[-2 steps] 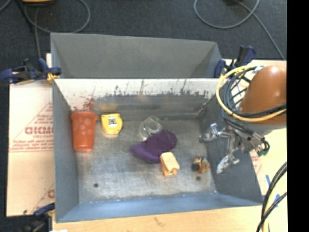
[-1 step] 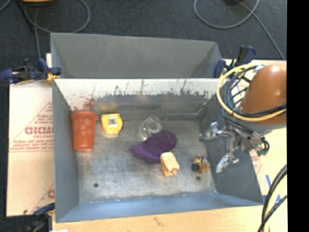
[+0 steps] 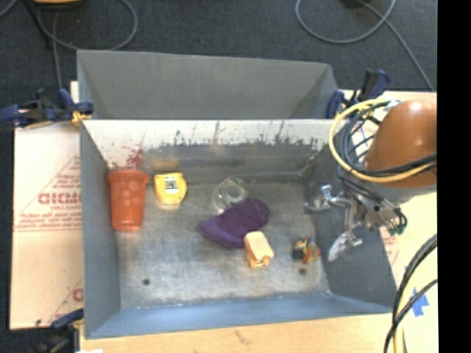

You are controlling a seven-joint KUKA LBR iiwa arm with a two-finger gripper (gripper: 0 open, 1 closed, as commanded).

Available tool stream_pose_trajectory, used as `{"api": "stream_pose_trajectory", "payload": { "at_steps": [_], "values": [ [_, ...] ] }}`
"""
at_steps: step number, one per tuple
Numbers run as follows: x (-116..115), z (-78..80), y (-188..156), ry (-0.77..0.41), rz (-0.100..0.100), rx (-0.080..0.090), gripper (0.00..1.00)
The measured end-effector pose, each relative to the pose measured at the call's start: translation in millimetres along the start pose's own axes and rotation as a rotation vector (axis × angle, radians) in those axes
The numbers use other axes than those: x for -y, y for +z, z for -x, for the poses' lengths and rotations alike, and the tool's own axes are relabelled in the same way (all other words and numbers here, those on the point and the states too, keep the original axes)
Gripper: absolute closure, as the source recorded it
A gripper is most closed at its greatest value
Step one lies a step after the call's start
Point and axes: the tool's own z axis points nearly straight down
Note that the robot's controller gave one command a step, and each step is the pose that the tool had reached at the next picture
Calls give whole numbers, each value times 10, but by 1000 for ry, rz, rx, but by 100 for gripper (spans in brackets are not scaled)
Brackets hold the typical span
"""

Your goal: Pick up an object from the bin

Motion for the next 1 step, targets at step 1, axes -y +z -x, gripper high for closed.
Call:
{"api": "stream_pose_trajectory", "payload": {
  "at_steps": [1],
  "values": [
    [135,89,448,-223,-4,4,0]
  ]
}}
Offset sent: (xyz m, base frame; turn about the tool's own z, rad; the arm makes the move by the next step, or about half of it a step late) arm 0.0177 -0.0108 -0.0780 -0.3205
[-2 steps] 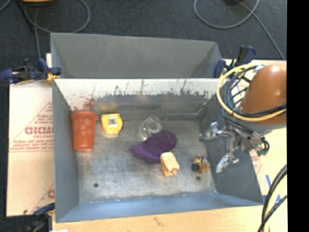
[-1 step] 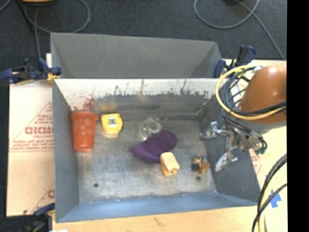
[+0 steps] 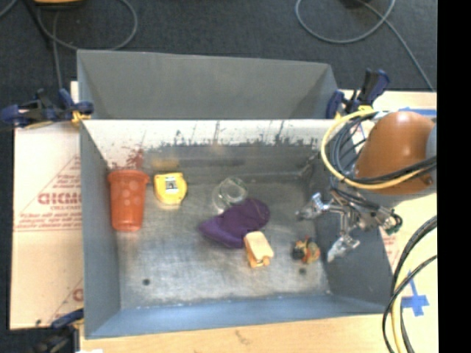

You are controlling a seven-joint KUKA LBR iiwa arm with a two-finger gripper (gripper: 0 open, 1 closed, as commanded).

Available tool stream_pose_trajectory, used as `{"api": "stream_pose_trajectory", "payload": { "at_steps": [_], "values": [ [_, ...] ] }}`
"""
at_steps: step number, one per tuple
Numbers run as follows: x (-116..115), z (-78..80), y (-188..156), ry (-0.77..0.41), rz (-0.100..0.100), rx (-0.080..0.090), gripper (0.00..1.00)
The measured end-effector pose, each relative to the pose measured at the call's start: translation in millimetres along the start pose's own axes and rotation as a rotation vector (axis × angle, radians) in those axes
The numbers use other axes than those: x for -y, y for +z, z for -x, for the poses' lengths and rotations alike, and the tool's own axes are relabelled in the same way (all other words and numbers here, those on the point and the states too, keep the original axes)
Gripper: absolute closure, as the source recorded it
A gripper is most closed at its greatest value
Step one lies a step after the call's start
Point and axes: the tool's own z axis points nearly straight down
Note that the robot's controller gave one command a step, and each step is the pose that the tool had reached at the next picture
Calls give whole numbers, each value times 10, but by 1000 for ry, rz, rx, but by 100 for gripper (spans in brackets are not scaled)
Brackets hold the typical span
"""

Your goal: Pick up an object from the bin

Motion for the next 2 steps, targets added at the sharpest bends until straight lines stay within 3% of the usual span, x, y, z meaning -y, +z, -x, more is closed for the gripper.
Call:
{"api": "stream_pose_trajectory", "payload": {
  "at_steps": [1,2],
  "values": [
    [73,32,244,-94,8,-17,100],
    [74,35,243,-96,8,-17,100]
  ]
}}
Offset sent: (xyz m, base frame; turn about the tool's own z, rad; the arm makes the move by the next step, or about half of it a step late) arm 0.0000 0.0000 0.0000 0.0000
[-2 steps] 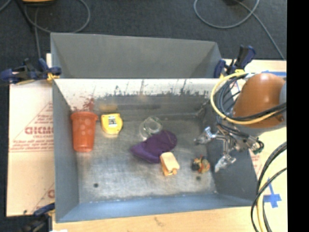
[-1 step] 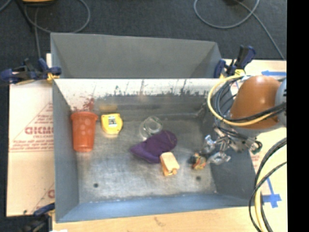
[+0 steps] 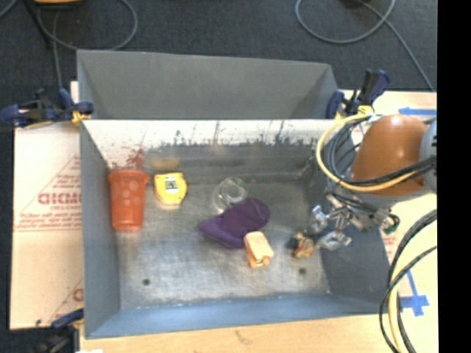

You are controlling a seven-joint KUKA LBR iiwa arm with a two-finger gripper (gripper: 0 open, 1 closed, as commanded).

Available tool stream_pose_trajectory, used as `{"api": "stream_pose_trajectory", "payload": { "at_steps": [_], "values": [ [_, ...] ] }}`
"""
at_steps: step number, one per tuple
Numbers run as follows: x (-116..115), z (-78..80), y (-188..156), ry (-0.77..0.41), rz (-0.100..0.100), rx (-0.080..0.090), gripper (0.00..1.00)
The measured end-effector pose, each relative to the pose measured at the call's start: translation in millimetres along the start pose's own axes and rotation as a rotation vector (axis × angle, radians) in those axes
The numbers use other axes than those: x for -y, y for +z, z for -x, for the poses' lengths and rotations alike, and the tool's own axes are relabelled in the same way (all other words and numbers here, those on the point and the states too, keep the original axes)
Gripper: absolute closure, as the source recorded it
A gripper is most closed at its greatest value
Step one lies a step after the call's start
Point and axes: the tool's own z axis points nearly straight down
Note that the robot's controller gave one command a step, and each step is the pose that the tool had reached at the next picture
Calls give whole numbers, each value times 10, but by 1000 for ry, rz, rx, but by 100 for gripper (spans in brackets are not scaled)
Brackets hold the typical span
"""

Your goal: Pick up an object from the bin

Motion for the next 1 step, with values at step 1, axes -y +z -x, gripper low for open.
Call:
{"api": "stream_pose_trajectory", "payload": {
  "at_steps": [1],
  "values": [
    [-375,-442,-1300,-383,-8,14,100]
  ]
}}
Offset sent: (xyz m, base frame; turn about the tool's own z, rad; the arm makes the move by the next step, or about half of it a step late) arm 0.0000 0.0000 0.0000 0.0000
